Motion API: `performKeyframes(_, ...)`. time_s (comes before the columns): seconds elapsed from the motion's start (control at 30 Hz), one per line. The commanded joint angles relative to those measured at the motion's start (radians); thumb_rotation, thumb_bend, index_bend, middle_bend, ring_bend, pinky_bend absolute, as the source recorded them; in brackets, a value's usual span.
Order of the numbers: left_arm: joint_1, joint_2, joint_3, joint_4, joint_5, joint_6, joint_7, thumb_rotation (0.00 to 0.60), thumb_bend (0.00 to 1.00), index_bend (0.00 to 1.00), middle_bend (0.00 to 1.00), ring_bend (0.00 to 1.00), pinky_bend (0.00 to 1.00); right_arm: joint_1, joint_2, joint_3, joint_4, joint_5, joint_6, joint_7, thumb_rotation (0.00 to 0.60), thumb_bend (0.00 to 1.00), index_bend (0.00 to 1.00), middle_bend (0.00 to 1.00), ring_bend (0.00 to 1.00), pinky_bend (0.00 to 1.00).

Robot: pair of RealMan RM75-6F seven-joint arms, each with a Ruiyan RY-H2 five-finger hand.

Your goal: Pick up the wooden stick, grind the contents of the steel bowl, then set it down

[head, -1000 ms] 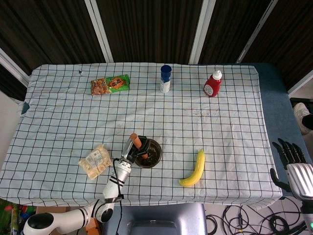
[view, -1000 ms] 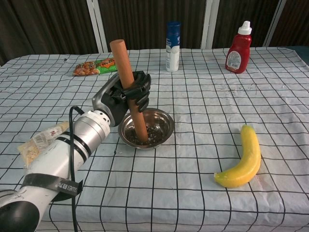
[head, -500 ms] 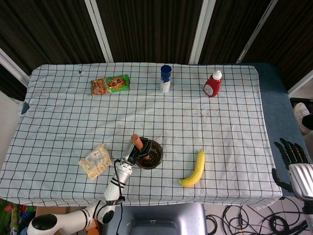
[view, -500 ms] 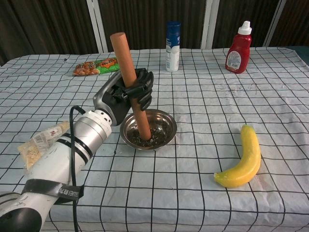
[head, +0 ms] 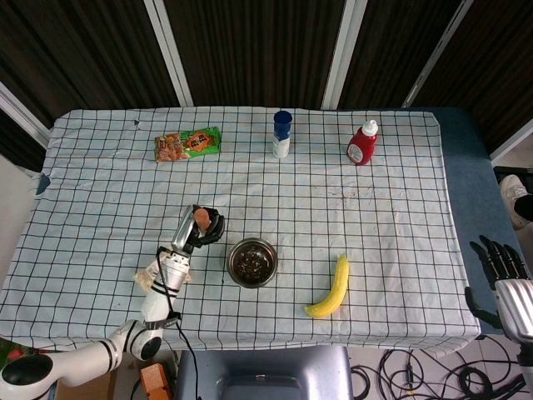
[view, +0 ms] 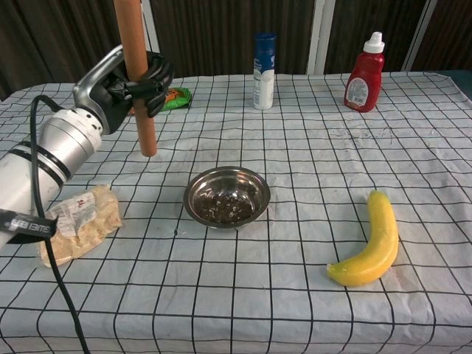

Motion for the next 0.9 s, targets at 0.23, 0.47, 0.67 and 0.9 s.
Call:
performKeyframes(0.23, 0.04, 0.075, 0.109, 0.23, 0.006, -0.055, 0.39, 0.6, 0.92, 0.92, 1.0, 0.81, 1.0, 0.004, 0.002, 0.001, 0.002, -0.001, -0.007, 0.007, 0.6, 0.45, 0.0, 0.0, 0.0, 0.0)
performKeyframes(0.47, 0.04, -0.022, 0.179, 0.471, 0.03, -0.094, 0.54, 0.6, 0.7, 0.85, 1.0, 0.77, 0.98, 0.008, -0.004, -0.004, -0.003, -0.009, -0.017, -0.012, 0.6, 0.45, 0.0, 0.0, 0.0, 0.0)
performKeyframes(0.67, 0.045, -0.04, 0.171, 0.502, -0.001, -0.127, 0.573, 0.6, 0.31, 0.77, 0.98, 0.72, 0.94, 0.004, 0.001, 0.0, 0.0, -0.002, -0.009, 0.001, 0.6, 0.45, 0.0, 0.0, 0.0, 0.0)
performKeyframes(0.9, 0.032, -0.043, 0.165, 0.503, -0.019, -0.17, 0.556, 0.6, 0.26, 0.68, 0.92, 0.65, 0.87, 0.0, 0.003, -0.004, 0.002, -0.01, -0.002, 0.006, 0.6, 0.45, 0.0, 0.0, 0.0, 0.0)
